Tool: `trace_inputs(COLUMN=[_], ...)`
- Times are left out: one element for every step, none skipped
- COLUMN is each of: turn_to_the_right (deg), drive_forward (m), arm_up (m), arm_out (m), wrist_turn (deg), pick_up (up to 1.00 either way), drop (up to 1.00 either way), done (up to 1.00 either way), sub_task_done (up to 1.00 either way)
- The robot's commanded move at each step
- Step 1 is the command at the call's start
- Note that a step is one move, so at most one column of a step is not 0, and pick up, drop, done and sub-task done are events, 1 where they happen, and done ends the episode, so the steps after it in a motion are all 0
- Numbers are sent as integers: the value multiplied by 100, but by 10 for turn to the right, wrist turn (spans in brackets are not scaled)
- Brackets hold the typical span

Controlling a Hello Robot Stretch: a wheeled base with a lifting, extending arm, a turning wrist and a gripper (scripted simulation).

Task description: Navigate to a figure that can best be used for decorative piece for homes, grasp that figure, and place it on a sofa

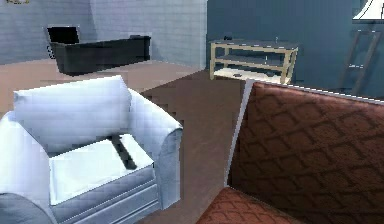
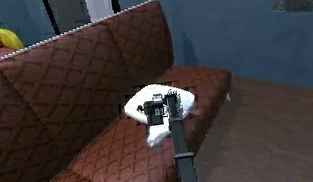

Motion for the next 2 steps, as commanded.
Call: trace_inputs(turn_to_the_right=[0,0], drive_forward=[0,0], arm_up=[0,0], arm_out=[-8,0], wrist_turn=[0,0], pick_up=[0,0], drop=[0,0], done=[0,100], sub_task_done=[0,0])
